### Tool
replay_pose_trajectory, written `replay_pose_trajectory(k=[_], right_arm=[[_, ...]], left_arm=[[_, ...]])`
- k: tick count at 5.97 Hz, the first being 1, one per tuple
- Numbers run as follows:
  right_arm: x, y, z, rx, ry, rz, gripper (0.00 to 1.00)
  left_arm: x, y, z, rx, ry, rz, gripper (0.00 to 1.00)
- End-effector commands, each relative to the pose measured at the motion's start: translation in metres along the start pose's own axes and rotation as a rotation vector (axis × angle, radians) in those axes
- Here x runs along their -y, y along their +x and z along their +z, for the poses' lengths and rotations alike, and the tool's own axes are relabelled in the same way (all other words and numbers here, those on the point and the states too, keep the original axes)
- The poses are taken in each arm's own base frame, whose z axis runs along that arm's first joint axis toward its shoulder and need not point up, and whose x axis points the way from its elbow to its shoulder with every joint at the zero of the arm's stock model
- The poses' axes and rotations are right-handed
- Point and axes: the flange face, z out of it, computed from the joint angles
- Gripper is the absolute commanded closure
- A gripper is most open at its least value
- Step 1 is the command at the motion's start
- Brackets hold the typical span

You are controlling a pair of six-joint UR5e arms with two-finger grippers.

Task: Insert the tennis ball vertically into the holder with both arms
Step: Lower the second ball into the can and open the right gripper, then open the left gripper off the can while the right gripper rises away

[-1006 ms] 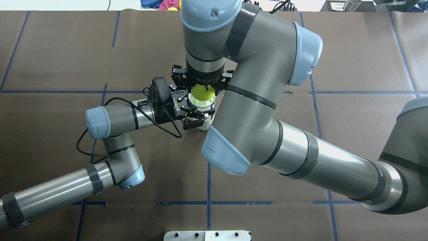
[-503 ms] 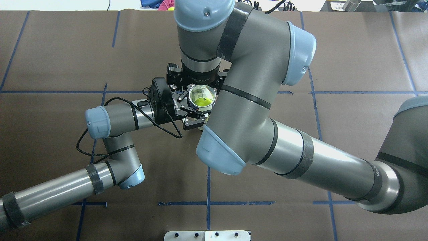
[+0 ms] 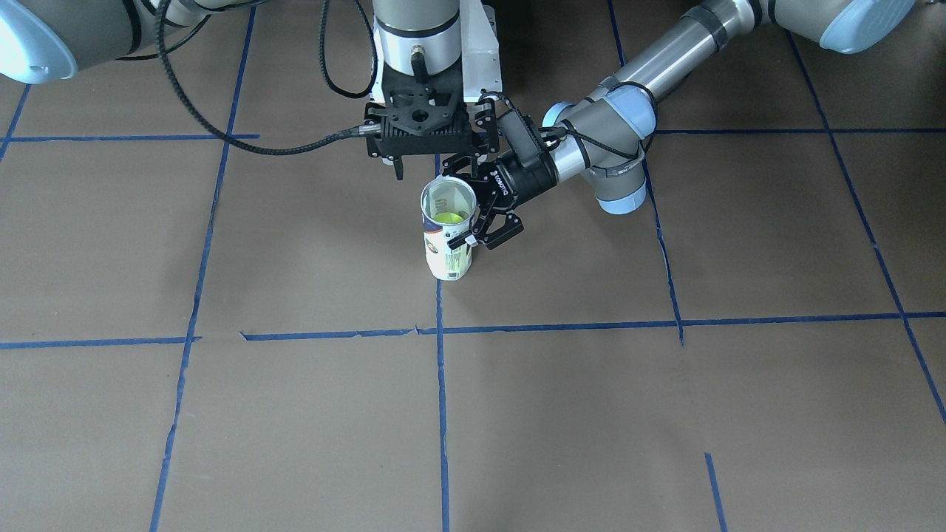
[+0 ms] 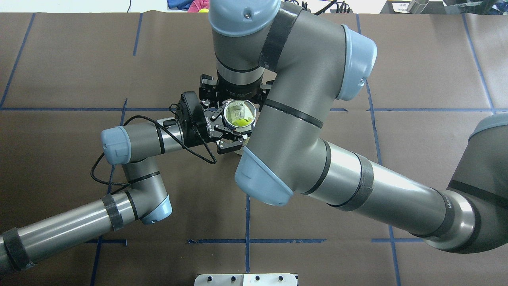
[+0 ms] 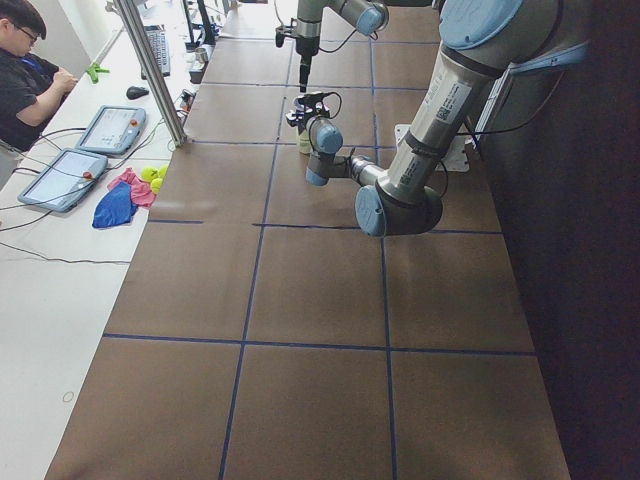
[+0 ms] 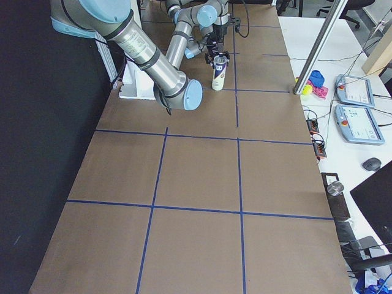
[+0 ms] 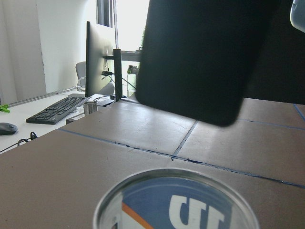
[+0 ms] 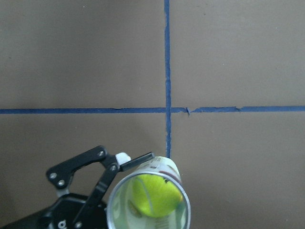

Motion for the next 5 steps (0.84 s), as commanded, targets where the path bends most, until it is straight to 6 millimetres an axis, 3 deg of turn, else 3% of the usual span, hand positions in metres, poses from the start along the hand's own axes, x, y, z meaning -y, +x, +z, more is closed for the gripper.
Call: replay_pose_trajectory(k=[1, 3, 4, 5], right_arm=[[0.041, 0.075, -0.007, -0.005, -0.018, -0.083, 0.00], [0.074, 0.152, -0.010, -0.028, -0.020, -0.174, 0.00], [0.090, 0.197, -0.005, -0.013, -0.013, -0.204, 0.00], [0.100, 0.270, 0.012, 0.004, -0.016, -0.262, 0.00]], left_arm=[[0.026, -0.001, -0.006, -0.003, 0.047, 0.006, 0.02], [0.055, -0.003, -0.019, -0.010, 0.100, -0.008, 0.01], [0.060, -0.016, -0.025, 0.014, 0.096, 0.001, 0.01], [0.075, -0.044, -0.027, 0.078, 0.031, 0.014, 0.01]])
